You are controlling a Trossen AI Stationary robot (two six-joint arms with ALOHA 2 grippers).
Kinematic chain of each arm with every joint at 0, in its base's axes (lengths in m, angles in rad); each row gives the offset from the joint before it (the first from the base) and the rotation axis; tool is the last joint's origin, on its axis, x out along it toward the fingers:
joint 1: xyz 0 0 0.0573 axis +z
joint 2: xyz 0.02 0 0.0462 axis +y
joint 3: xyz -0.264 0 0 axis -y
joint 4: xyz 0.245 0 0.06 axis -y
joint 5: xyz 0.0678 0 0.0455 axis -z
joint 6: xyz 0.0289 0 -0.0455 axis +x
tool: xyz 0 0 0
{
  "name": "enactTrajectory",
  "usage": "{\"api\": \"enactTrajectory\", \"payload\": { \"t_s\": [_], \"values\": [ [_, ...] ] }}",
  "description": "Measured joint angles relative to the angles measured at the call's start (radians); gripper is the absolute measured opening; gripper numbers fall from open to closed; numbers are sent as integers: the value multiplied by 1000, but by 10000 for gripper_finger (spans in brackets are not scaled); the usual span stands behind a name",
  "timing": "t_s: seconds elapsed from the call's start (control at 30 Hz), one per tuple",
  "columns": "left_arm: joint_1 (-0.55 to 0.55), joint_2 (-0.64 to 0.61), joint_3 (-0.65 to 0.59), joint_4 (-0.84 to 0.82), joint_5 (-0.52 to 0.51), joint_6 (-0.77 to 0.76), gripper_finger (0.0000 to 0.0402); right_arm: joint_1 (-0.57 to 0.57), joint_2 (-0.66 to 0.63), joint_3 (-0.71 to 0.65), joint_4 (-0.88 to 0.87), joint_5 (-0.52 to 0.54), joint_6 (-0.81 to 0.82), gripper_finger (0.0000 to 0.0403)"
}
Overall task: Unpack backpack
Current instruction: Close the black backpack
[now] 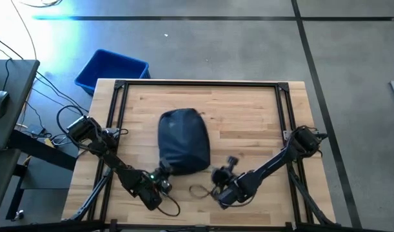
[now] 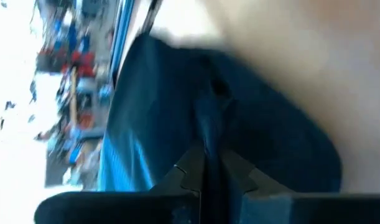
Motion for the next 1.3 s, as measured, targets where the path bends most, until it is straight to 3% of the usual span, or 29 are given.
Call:
{"api": "enactTrajectory", "payload": {
  "t_s": [0.13, 0.3, 0.4, 0.5, 0.63, 0.87, 1.17, 1.3],
  "values": [
    [-1, -60, 0, -202, -14, -177, 30, -20, 6, 0, 373, -46, -288, 0],
    [-42, -168, 0, -293, -8, -325, 70, -66, 9, 0, 492, -57, -353, 0],
    [-59, -213, 0, -200, 19, -325, 91, -84, 9, 0, 494, -68, -347, 0],
    [-51, -206, 1, -19, 69, -222, 106, -87, 9, 0, 534, -86, -369, 0],
    [-5, -138, 2, 248, 190, -19, 115, -75, 10, 0, 578, -127, -412, 0],
    [58, 18, 2, 589, 246, 272, 125, -66, 10, 0, 597, -214, -438, 0],
    [87, 95, 32, 618, 214, 231, 132, -64, 10, 0, 606, -235, -458, 0],
    [93, 95, 44, 586, 196, 198, 96, -59, 10, 0, 590, -235, -442, 0]
  ]
}}
